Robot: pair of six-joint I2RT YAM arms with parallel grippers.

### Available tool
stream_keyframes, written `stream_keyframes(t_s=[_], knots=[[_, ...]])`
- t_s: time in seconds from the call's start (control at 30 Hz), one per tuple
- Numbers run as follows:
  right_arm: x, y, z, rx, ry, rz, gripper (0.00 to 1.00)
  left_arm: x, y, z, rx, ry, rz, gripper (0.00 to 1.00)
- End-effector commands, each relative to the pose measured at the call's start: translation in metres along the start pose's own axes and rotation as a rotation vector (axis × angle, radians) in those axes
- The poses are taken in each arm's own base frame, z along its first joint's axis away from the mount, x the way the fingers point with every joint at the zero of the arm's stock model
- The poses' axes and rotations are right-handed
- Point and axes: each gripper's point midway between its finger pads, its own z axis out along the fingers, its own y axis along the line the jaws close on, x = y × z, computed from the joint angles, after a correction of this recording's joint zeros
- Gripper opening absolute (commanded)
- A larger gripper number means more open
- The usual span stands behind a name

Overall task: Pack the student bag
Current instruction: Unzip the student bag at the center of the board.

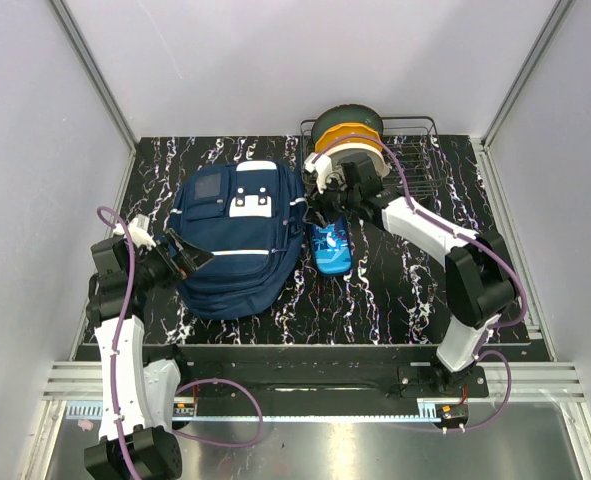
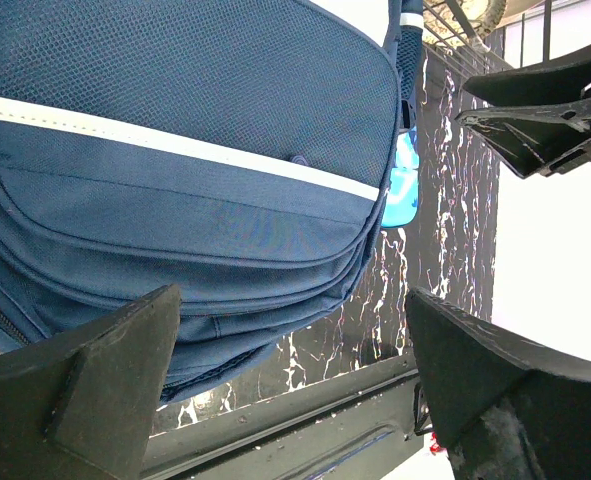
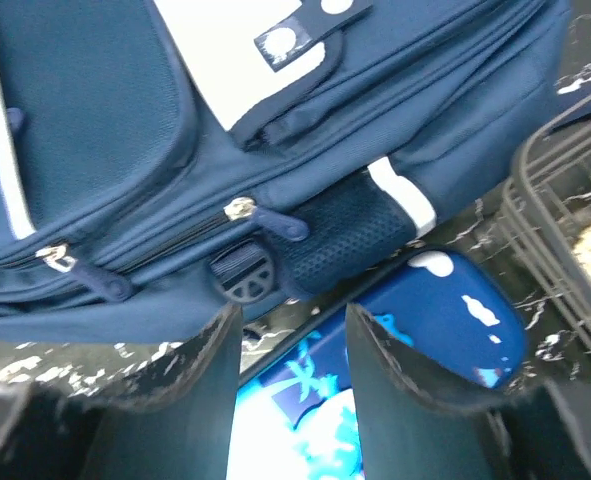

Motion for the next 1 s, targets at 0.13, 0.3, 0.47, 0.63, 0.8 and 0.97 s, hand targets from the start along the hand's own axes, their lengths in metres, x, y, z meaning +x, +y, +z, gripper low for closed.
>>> stream_keyframes(t_s=[0.13, 0.3, 0.47, 0.63, 0.8, 0.97], knots=[[-0.028, 0.044, 0.015, -0.156, -0.051, -0.019, 0.54, -0.006, -0.004, -0.001, 0.012, -0.022, 0.044, 0.99], [-0.025, 0.037, 0.028, -0.116, -0.039, -0.075, 0.55, -0.005, -0.004, -0.001, 0.017, -0.021, 0.045, 0.99], [-0.018, 0.027, 0.045, -0.110, -0.005, -0.123, 0.56, -0.004, -0.006, -0.002, 0.024, -0.020, 0.052, 0.99], [-0.008, 0.012, 0.059, -0.081, 0.030, -0.206, 0.55, -0.003, -0.007, -0.002, 0.028, -0.016, 0.054, 0.99], [0.011, 0.015, 0.062, -0.125, 0.109, -0.227, 0.51, -0.002, -0.008, -0.002, 0.034, -0.015, 0.062, 0.99], [0.016, 0.026, 0.060, -0.180, 0.109, -0.219, 0.40, -0.002, -0.009, -0.002, 0.037, -0.020, 0.064, 0.99]])
